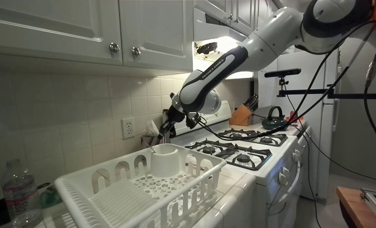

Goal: Pick up the two folks from the dish dryer and put them on the counter

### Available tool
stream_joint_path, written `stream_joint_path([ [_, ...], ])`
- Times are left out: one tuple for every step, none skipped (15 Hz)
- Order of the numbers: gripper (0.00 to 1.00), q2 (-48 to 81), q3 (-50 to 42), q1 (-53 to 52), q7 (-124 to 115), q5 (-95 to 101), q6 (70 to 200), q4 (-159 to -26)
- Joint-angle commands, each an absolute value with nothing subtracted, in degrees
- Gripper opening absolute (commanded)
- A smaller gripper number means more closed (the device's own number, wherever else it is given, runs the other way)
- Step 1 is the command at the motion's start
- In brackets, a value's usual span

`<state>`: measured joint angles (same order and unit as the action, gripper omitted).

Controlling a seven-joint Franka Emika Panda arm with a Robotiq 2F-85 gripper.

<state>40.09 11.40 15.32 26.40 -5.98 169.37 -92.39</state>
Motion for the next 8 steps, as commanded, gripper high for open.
stream_joint_path([
  [0.0, 40.82, 10.93, 14.86, 24.03, -3.98, 168.94, -90.94],
  [0.0, 40.81, 11.09, 14.99, 24.14, -4.02, 168.88, -90.93],
  [0.26, 40.61, 11.22, 15.05, 24.17, -4.08, 168.81, -91.17],
  [0.27, 40.37, 11.52, 15.2, 24.34, -4.16, 168.69, -91.45],
  [0.33, 39.85, 11.83, 15.25, 24.5, -4.2, 168.64, -92.05],
  [0.4, 39.42, 11.72, 15.03, 24.24, -4.17, 168.46, -92.49],
  [0.47, 38.81, 11.87, 14.99, 24.11, -4.26, 167.86, -93.01],
  [0.54, 38.46, 12.27, 15.14, 24.31, -4.37, 167.23, -93.27],
])
